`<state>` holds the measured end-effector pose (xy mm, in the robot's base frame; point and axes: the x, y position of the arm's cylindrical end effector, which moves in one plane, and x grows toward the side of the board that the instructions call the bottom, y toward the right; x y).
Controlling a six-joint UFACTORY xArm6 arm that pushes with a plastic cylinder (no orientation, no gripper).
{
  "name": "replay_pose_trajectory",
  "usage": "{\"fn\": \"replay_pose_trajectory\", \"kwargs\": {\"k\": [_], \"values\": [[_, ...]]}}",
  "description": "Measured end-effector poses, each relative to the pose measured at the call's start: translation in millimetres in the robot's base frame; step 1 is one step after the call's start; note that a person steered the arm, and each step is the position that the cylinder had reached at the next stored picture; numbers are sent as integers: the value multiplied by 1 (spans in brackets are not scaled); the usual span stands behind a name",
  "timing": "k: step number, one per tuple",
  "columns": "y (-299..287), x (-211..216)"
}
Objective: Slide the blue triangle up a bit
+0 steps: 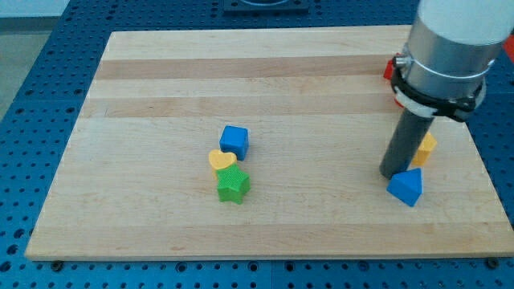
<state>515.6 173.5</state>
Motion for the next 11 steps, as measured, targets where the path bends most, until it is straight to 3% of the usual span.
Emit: {"fn": "replay_pose_trajectory", "kwargs": {"k": [1, 3, 5, 7, 11], "values": [[9, 0], [-66, 6], [-71, 92], [-49, 43], [17, 51]]}}
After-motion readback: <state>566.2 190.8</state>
